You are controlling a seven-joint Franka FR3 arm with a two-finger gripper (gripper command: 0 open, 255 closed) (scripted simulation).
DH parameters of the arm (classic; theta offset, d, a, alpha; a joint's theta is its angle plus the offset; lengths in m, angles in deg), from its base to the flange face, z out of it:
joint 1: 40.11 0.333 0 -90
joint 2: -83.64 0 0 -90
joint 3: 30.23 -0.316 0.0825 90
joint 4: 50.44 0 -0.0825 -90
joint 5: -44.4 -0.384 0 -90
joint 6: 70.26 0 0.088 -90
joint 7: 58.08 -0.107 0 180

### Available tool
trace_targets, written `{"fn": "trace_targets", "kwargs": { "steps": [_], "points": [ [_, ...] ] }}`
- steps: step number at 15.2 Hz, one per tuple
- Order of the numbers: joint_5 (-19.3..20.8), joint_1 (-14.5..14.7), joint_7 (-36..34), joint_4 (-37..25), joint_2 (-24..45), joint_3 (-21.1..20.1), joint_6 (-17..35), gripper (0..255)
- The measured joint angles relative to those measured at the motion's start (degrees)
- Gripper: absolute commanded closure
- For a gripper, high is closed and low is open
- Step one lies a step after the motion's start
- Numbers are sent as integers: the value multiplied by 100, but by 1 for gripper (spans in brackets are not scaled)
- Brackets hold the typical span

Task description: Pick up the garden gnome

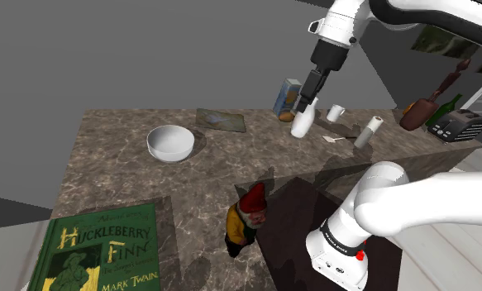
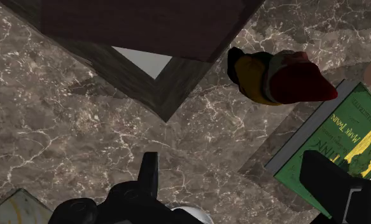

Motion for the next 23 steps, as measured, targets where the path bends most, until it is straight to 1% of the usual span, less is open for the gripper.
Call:
{"fn": "trace_targets", "kwargs": {
  "steps": [1,3,8,12,13,16,20,21,23],
  "points": [
    [0,0,0,0,0,0,0,0],
    [-165,-32,-253,37,205,-62,-77,0],
    [-912,-124,-1274,193,967,-283,-345,0],
    [-1607,-168,-2059,383,1566,-396,-483,0],
    [-1806,-167,-2241,462,1761,-440,-430,0],
    [-2484,-121,-2847,685,2184,-579,-386,0],
    [-3372,-72,-3442,1010,2788,-675,-250,0],
    [-3543,-48,-3534,1075,2885,-707,-198,0],
    [-3667,-34,-3559,1154,2995,-731,-110,0]
  ]
}}
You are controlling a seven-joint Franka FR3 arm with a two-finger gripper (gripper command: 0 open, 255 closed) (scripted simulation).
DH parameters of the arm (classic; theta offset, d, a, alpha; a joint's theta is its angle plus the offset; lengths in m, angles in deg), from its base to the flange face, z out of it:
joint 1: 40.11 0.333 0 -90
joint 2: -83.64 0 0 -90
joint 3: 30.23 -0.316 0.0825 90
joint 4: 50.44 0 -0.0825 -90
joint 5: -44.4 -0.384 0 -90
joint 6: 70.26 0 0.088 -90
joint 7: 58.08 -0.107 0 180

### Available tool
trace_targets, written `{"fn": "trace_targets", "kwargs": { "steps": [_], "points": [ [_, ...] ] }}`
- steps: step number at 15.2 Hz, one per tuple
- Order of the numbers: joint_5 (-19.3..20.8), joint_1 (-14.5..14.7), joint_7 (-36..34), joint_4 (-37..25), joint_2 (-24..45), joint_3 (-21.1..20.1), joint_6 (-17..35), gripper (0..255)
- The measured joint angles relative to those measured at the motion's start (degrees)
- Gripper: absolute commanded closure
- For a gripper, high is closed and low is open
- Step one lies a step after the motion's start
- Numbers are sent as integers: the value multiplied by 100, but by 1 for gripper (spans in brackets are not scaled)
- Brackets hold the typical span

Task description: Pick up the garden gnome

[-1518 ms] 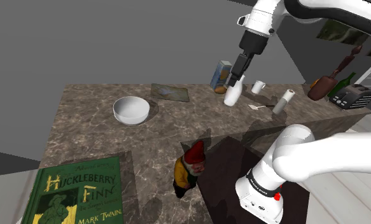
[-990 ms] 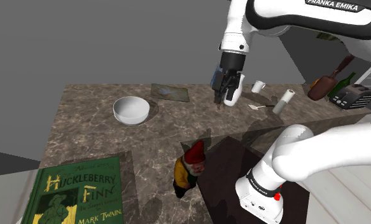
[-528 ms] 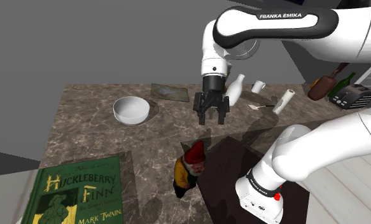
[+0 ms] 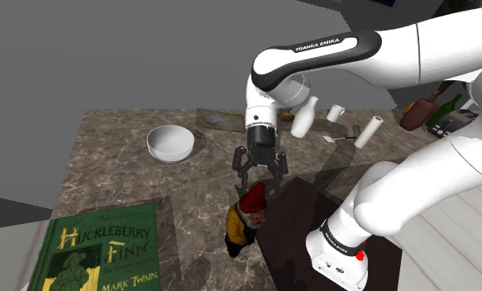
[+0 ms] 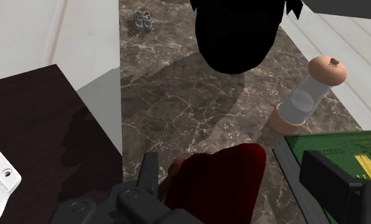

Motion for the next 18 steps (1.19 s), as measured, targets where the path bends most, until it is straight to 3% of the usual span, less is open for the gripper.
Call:
{"fn": "trace_targets", "kwargs": {
  "steps": [6,7,18],
  "points": [
    [-59,20,244,204,313,-63,406,0],
    [-60,21,257,212,328,-66,426,255],
    [-62,20,244,199,313,-63,406,255]
  ]
}}
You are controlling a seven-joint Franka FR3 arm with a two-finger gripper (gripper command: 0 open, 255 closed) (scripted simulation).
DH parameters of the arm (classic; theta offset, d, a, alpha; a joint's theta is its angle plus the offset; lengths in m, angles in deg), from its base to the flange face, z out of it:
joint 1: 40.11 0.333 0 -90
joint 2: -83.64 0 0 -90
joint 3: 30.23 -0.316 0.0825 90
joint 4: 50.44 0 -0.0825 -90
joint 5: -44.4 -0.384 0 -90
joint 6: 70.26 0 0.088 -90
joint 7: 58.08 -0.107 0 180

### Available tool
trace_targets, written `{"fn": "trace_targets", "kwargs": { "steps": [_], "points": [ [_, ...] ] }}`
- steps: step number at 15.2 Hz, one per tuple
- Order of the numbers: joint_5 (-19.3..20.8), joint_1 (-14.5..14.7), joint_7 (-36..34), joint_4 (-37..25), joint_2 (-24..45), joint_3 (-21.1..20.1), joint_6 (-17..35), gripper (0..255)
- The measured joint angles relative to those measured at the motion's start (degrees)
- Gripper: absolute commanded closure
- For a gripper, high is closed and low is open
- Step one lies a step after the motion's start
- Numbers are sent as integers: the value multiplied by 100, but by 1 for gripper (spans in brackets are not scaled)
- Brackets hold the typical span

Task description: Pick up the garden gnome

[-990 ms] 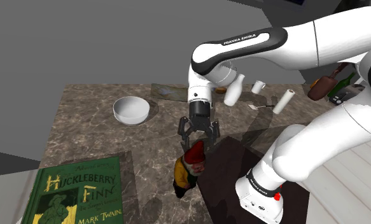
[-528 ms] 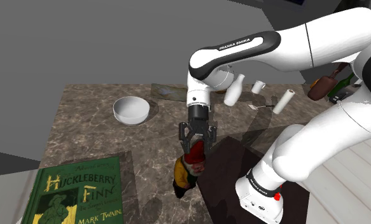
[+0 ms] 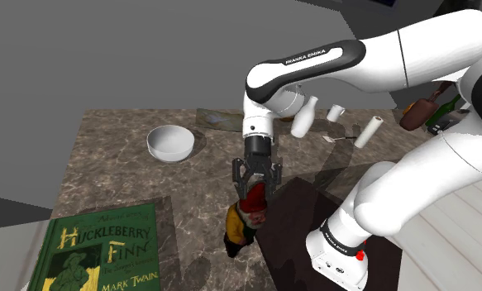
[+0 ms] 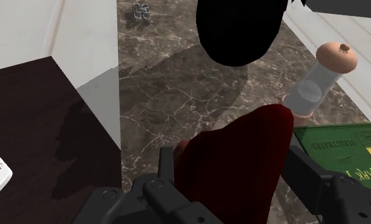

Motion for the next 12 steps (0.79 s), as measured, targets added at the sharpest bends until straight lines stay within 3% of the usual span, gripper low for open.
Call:
{"fn": "trace_targets", "kwargs": {
  "steps": [12],
  "points": [
    [20,-28,-511,-389,-499,110,-740,255]
  ]
}}
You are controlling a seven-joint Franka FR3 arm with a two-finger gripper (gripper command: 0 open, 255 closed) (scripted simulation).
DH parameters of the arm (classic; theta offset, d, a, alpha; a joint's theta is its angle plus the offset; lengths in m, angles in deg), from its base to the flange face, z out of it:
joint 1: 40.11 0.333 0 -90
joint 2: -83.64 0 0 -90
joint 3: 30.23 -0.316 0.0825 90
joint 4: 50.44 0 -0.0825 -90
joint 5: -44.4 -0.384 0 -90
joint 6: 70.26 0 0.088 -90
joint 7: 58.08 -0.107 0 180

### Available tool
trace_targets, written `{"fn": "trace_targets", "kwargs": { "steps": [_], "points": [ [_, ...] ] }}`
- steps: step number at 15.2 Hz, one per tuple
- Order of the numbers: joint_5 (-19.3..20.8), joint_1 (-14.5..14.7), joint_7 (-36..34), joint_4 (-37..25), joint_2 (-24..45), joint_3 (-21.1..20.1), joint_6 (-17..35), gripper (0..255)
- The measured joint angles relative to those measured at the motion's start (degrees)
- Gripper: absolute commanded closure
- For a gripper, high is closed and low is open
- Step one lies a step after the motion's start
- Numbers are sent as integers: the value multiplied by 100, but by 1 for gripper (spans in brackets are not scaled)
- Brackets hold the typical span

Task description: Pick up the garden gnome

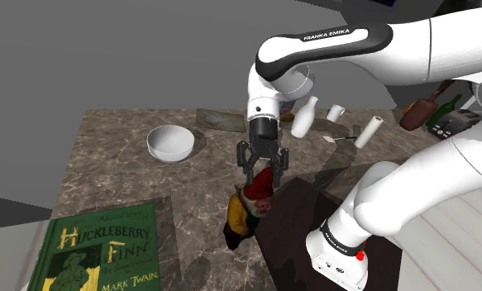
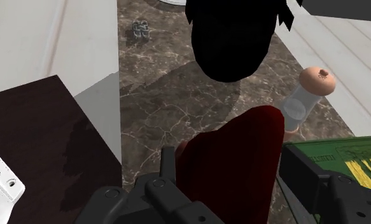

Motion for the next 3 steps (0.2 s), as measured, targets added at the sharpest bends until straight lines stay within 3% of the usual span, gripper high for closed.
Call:
{"fn": "trace_targets", "kwargs": {
  "steps": [3],
  "points": [
    [-12,0,-129,-113,-97,23,-170,255]
  ]
}}
